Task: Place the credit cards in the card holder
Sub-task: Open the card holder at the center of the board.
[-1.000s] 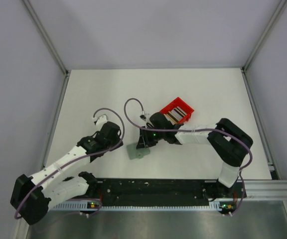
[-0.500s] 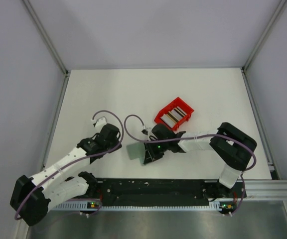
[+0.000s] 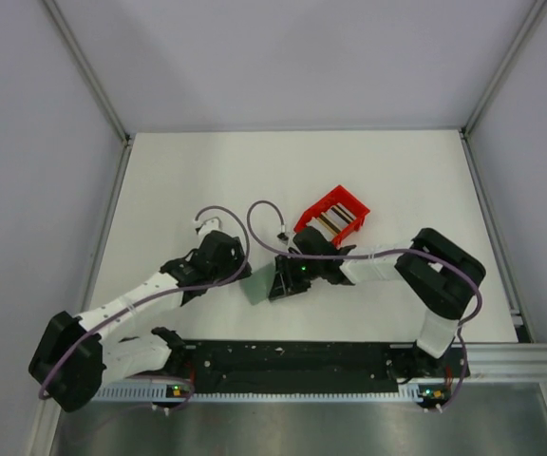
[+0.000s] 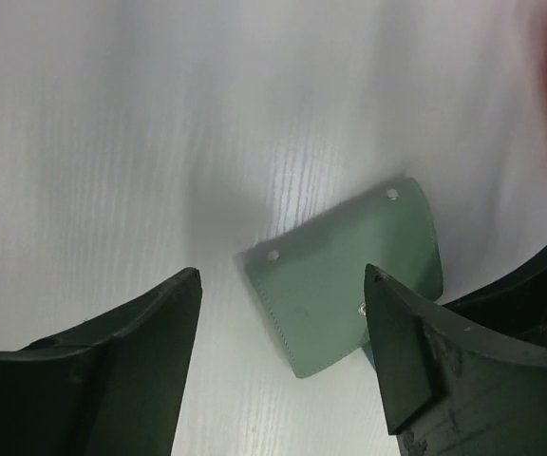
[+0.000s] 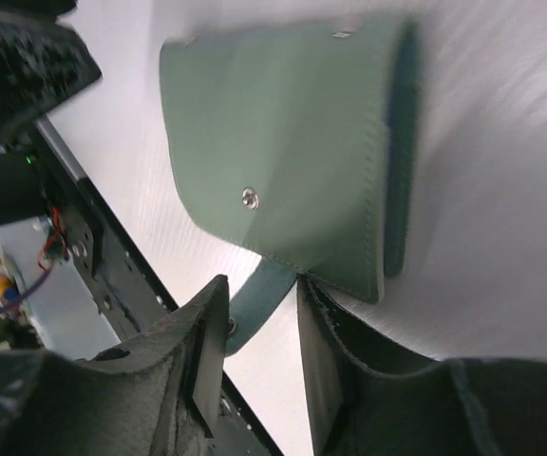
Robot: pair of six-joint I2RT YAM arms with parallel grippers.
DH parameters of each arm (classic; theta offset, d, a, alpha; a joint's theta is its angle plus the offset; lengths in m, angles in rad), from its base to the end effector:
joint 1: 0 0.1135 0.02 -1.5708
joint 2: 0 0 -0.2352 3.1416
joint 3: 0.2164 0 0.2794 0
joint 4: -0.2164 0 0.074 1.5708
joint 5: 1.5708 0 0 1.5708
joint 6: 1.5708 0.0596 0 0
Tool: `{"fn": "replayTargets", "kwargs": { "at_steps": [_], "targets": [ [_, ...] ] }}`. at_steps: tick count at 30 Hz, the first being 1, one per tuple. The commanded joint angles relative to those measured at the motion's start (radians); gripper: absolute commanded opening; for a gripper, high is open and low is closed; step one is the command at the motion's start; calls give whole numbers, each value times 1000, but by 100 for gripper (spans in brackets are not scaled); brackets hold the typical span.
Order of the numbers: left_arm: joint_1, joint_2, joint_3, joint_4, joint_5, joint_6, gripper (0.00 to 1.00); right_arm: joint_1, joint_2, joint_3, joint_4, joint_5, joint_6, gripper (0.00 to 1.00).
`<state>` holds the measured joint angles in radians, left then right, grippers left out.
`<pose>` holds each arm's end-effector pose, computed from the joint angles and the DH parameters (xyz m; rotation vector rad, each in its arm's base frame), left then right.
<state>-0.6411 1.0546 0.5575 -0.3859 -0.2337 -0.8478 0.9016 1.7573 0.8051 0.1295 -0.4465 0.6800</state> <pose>0.2136 -0.1421 0.1387 -0.3562 2.4330 -0.3841 0.2017 0.2965 0.0634 -0.5331 2.6342 1.1745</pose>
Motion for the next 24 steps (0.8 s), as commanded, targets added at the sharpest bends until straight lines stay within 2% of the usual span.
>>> {"fn": "replayTargets", "kwargs": {
  "at_steps": [1,5,8,12,15,21,24],
  "targets": [
    [24,67,10,194,86,108,76,-58,33,-17,39,40,59,39],
    [47,151,2,321,186,154,81,-66,50,3,61,12,81,41],
    [47,225,19,308,262,144,80,-78,57,17,65,16,90,44],
    [49,242,-43,337,335,60,76,-98,67,52,55,11,76,45],
    [49,214,-117,429,382,3,73,-115,77,88,45,0,64,45],
    [46,139,-127,391,360,-17,70,-133,50,152,-45,32,-3,45],
    [44,95,-94,276,285,-11,70,-144,-20,170,-109,67,-78,45]
  ]
}}
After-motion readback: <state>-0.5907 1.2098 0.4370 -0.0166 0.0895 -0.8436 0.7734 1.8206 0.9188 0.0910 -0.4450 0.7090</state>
